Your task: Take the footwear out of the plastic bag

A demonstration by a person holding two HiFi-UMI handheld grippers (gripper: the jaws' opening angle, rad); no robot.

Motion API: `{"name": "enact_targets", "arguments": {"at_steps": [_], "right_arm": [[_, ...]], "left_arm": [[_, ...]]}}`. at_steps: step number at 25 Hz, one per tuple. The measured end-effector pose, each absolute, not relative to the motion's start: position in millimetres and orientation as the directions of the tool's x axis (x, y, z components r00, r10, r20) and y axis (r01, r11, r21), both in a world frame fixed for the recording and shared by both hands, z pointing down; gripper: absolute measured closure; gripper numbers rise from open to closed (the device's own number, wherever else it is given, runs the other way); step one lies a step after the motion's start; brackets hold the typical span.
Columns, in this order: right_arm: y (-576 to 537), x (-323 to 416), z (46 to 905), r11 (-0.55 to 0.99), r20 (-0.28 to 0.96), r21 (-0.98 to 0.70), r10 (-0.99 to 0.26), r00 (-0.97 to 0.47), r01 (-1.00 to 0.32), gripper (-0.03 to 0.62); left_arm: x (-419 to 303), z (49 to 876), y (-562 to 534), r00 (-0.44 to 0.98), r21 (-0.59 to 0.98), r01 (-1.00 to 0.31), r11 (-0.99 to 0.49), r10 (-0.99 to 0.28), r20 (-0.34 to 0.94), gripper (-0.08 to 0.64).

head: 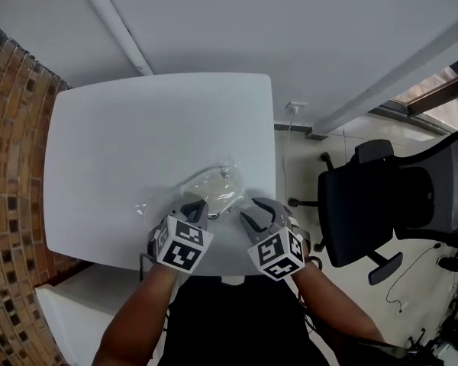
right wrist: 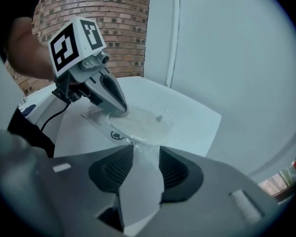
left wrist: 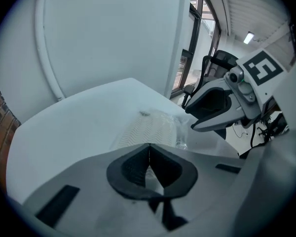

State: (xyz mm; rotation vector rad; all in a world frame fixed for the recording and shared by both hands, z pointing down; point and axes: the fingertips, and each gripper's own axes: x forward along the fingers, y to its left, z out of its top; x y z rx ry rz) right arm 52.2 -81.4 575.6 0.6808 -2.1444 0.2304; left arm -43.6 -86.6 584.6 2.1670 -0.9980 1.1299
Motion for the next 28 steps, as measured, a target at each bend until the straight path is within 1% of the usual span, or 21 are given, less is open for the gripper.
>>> {"name": "enact_targets", "arguments": {"at_steps": [5, 8, 11, 13, 14, 18, 20, 22, 25, 28], "right_arm": [[-86.7, 40.2, 582.2, 0.833, 0.786, 0.016, -0.353, -0.507, -0.553, 0.428], [-87.6, 36.3, 585.0, 0.849, 0.795, 0.043, -0.349, -0.497, -0.527, 0.431], [-91.5, 37.5, 590.2, 0.857, 0.807, 0.085, -0.359, -0.468, -0.509, 0.483], [-95.6, 40.3, 591.0, 0.855, 0.811, 0.117, -0.375, -0.448, -0.505, 0.534], [-96.8, 41.2, 590.6, 0.855, 0.811, 0.125, -0.38, -0.444, -0.503, 0.573], [-97.6, 41.1, 589.1, 0.856, 0.809, 0.109, -0.372, -0.456, -0.504, 0.584], [-97.9, 41.7, 588.2, 0.848, 0.803, 0.069, -0.36, -0.475, -0.526, 0.589], [-97.6, 43.1, 586.2, 0.814, 0.785, -0.026, -0.343, -0.515, -0.581, 0.589], [-95.8, 50.3, 583.6, 0.713, 0.747, -0.189, -0.341, -0.57, -0.675, 0.589], [-93.3, 63.8, 583.4, 0.608, 0.721, -0.299, -0.361, -0.591, -0.736, 0.589]], "left_arm": [[-43.9, 600.3, -90.9, 0.406, 0.101, -0.769, -0.631, -0.361, 0.84, 0.554], [-42.9, 600.8, -90.9, 0.422, 0.118, -0.761, -0.638, -0.348, 0.837, 0.554], [-43.1, 601.1, -91.2, 0.43, 0.135, -0.756, -0.641, -0.331, 0.84, 0.554], [-43.0, 601.3, -91.4, 0.434, 0.143, -0.753, -0.643, -0.321, 0.842, 0.554], [-42.8, 601.5, -91.4, 0.436, 0.147, -0.751, -0.643, -0.318, 0.842, 0.554], [-43.7, 601.3, -90.4, 0.446, 0.161, -0.745, -0.647, -0.304, 0.842, 0.554], [-44.3, 600.9, -89.8, 0.45, 0.167, -0.737, -0.655, -0.291, 0.845, 0.554], [-45.5, 600.6, -88.9, 0.455, 0.179, -0.729, -0.661, -0.272, 0.848, 0.554], [-48.9, 600.6, -85.8, 0.457, 0.189, -0.722, -0.666, -0.254, 0.853, 0.554], [-50.8, 600.2, -83.1, 0.457, 0.19, -0.716, -0.672, -0.245, 0.855, 0.554]]}}
